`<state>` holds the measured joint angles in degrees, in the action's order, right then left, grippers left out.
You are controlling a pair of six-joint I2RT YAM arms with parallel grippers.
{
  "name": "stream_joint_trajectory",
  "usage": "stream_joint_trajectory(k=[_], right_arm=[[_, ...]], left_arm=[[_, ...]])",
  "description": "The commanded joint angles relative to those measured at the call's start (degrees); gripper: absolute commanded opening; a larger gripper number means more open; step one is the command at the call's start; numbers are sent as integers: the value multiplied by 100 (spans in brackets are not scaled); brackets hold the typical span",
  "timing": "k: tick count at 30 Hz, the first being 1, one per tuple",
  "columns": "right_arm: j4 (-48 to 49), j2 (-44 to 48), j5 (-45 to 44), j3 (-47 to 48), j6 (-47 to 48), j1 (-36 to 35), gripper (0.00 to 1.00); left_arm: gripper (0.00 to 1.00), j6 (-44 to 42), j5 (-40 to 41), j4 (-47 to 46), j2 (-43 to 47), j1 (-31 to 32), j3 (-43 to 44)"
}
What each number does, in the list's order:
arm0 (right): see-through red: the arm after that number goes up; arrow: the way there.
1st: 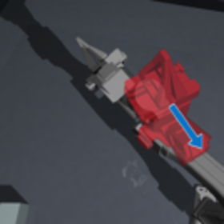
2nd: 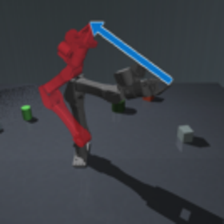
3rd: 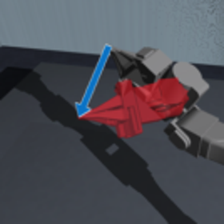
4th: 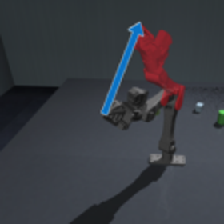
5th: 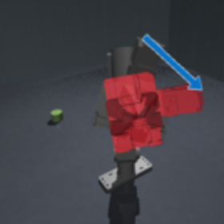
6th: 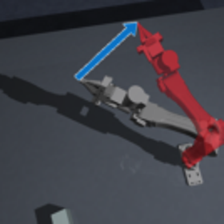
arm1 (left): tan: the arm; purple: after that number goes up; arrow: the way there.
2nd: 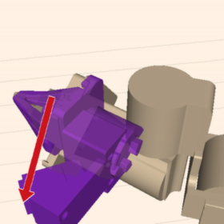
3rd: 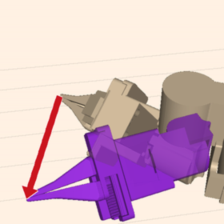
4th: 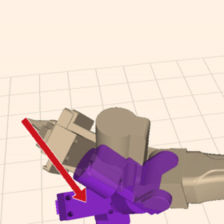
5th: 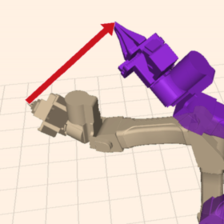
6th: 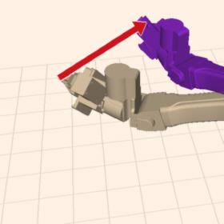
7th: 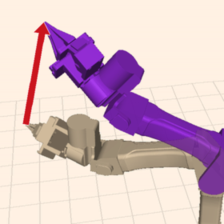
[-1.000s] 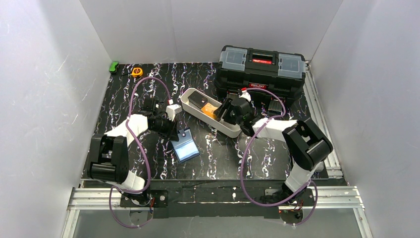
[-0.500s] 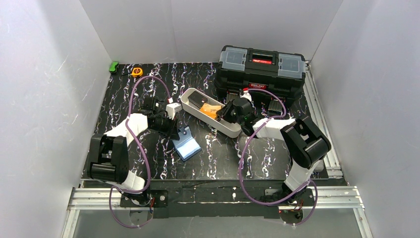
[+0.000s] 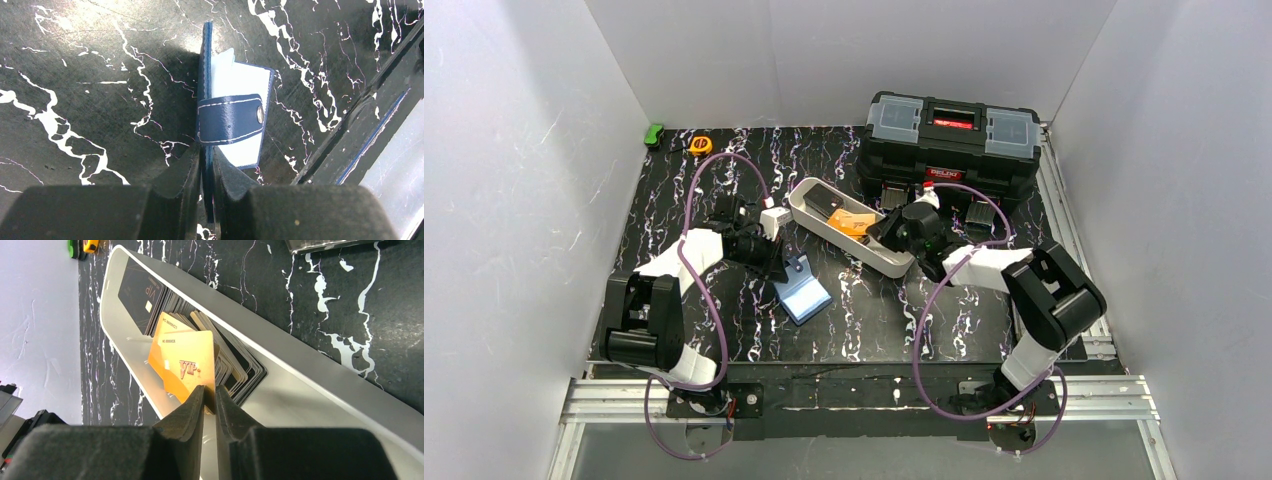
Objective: Put the credit cards into the card holder
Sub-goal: Pick up the credit card from the storage box.
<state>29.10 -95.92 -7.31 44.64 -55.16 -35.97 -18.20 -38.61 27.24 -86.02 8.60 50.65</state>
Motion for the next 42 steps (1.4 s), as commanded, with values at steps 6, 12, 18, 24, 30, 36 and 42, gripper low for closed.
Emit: stream_joint_trajectory(k=[6,12,18,24,30,36,42], right_arm=[[417,619,46,-358,154,46,8],[781,815,262,-542,174,47,1],[958,1207,351,-693,414,70,1],[829,1855,401,-861,735,90,1],[614,2858,785,-1181,899,95,1],[656,3632,2374,-1440,1034,90,1],[850,3756,3448,-1578,999,90,1]], left_arm=[[11,-20,-295,158,314,37,162],[9,109,-287,172,335,36,197],[1,452,-250,173,381,36,215],[0,784,-512,299,410,36,305],[0,1068,-1001,412,662,15,610],[0,1850,-1410,41,902,10,712],[0,2330,-1794,-138,1035,10,867]])
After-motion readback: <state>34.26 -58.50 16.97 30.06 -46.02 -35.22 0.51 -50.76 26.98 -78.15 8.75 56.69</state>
